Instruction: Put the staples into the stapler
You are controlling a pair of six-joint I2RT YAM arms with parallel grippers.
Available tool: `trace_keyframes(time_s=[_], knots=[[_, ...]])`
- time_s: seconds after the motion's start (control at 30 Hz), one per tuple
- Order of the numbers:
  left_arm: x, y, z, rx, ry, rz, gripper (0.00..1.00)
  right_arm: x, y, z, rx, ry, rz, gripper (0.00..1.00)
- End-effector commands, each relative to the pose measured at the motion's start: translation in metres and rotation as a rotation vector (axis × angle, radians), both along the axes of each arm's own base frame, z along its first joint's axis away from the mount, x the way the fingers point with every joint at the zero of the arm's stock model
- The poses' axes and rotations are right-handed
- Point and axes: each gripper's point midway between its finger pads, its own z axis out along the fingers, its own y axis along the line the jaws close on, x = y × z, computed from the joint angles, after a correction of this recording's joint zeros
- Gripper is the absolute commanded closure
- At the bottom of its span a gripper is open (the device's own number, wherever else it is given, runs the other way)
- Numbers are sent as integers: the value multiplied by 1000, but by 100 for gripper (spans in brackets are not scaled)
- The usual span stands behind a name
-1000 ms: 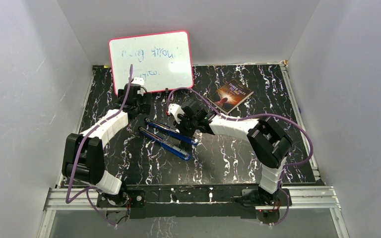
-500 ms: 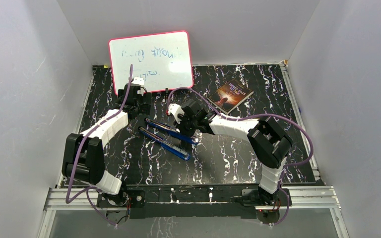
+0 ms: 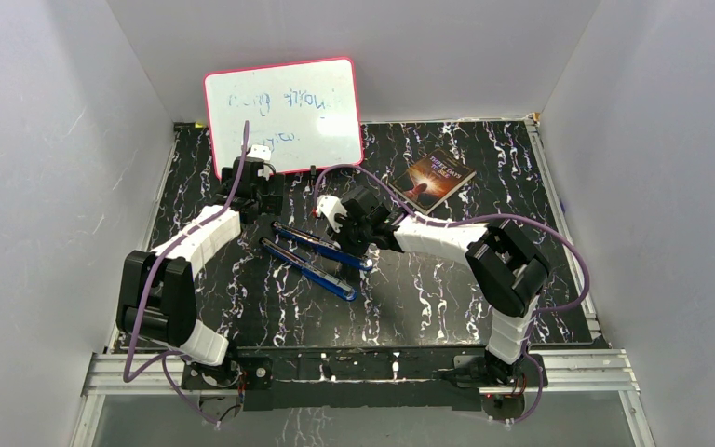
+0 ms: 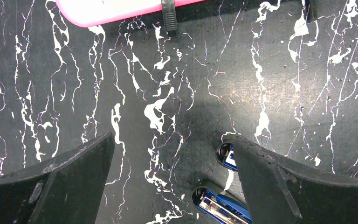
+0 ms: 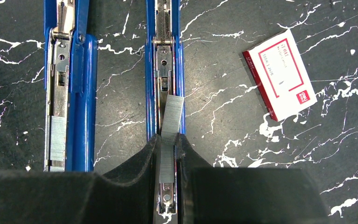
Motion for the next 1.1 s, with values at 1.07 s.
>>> trace_keyframes(time_s=[1.07], knots=[[-2, 2, 13, -16, -38, 4, 2, 75, -68, 17, 240, -25, -365, 92]])
